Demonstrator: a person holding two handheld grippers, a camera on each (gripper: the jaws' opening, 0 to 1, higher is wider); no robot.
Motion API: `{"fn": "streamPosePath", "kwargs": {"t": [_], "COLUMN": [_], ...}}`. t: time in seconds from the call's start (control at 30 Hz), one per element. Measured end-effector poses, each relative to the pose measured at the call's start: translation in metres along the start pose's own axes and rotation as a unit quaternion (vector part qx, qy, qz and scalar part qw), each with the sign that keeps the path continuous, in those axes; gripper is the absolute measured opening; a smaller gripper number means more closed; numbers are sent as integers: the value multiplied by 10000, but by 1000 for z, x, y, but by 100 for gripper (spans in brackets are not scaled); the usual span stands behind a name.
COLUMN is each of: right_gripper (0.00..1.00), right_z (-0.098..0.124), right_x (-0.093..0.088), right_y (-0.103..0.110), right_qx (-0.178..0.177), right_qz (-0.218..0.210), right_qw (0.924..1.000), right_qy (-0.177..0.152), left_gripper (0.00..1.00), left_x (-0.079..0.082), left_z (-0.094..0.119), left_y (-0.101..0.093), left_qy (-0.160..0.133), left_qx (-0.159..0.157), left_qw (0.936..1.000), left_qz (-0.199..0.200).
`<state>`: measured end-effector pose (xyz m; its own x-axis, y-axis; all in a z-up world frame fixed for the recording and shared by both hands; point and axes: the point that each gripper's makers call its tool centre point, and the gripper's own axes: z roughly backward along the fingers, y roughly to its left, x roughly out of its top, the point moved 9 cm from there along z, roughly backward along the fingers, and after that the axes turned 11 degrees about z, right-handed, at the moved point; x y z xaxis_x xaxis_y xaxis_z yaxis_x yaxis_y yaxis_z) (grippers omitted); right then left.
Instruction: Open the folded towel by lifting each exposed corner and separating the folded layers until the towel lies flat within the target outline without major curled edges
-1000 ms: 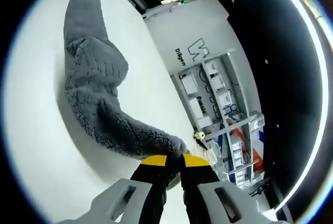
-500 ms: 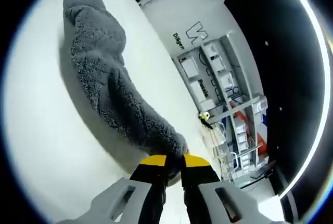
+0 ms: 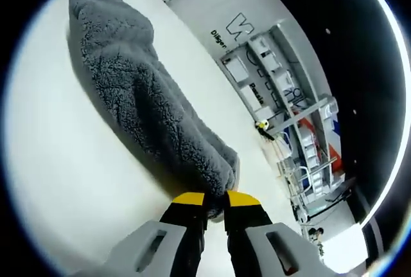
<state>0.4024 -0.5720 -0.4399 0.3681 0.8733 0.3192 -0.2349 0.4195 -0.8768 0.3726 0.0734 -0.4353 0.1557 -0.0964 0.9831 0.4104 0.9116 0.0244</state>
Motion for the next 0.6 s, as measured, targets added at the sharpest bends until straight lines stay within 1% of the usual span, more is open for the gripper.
{"fn": "streamPosePath", "kwargs": {"t": [0.03,0.07,0.1,0.13,0.2,0.27,0.4,0.43,0.47,0.5,0.53,0.57,0.6], "right_gripper": [6,6,6,6,6,6,8,12,14,17,25,31,37], "right_z": [-3,-4,-6,-14,-15,-14,-6,-5,-3,-2,-1,1,4], "right_x": [-3,-4,-5,-9,-12,-14,-15,-15,-17,-16,-14,-13,-15], "right_y": [-2,-3,-4,-9,-9,-8,-2,-1,0,-1,-3,-5,-9], "right_qx": [-11,-30,-27,-19,9,27,59,78,112,177,239,275,242], "right_qz": [32,165,174,125,-279,-331,-590,-638,-897,-1191,-1512,-1724,-1757], "right_qw": [10000,9998,9997,9997,9995,9994,9982,9979,9958,9927,9882,9845,9841], "right_qy": [42,130,147,190,137,117,62,74,130,86,-68,-163,-64], "left_gripper": [99,99,99,99,99,99,99,99,99,99,99,99,99], "left_x": [0,0,1,1,1,1,2,2,2,2,3,4,4], "left_z": [1,-1,-1,-2,-2,-3,-7,-7,-7,-7,-7,-7,-7], "left_y": [-1,2,3,4,5,5,8,8,8,8,7,7,7], "left_qy": [5,16,14,10,4,16,24,24,30,32,-9,-44,-41], "left_qx": [7,39,50,76,65,67,51,48,43,26,-1,-9,4], "left_qw": [10000,10000,10000,10000,10000,10000,10000,10000,10000,10000,10000,10000,10000], "left_qz": [-1,-12,-18,-22,17,12,16,17,15,11,6,-19,-42]}}
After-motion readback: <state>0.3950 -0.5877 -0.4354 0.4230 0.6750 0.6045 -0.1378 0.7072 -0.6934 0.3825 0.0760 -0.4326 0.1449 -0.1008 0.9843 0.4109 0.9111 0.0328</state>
